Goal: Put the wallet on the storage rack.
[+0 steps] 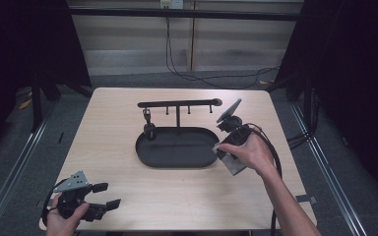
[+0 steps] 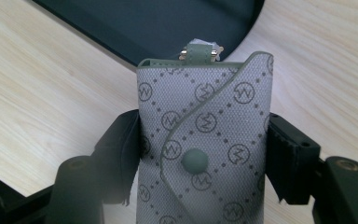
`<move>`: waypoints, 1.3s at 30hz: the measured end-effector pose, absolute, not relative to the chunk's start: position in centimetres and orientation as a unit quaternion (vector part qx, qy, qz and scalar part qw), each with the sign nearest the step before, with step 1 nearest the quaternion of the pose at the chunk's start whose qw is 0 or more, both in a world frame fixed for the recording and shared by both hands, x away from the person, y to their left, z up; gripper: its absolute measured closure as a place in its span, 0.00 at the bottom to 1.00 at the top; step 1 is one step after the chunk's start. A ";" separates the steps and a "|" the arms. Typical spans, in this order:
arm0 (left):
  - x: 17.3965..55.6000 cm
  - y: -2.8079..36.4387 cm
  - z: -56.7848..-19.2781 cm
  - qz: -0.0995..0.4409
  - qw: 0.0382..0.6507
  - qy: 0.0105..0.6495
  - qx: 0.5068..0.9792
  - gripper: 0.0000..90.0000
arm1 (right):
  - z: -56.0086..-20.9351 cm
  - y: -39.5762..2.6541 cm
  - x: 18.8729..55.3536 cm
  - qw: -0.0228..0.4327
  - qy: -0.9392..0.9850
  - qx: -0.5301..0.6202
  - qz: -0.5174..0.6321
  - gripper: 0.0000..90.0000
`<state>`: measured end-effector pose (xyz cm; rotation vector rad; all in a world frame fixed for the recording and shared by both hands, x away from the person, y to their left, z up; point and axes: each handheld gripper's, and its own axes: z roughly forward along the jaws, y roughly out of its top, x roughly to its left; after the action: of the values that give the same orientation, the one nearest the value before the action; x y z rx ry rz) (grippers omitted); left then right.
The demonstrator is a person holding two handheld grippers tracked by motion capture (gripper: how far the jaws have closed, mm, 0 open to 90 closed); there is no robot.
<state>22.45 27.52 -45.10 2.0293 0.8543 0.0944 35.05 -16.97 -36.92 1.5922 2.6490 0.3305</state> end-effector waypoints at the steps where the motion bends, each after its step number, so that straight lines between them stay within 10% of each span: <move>1: 22.5 27.5 -45.1 0.038 0.452 0.346 0.821 0.23 | -36.8 -17.0 35.2 0.015 0.851 0.512 0.110 0.38; 39: 22.5 27.3 -45.0 0.036 0.454 0.337 0.824 0.22 | -39.9 -17.6 39.5 -0.023 0.759 0.586 0.281 0.38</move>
<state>22.45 27.35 -45.02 2.0337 0.8316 0.0886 39.54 -17.60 -39.86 1.8691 2.4207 0.8961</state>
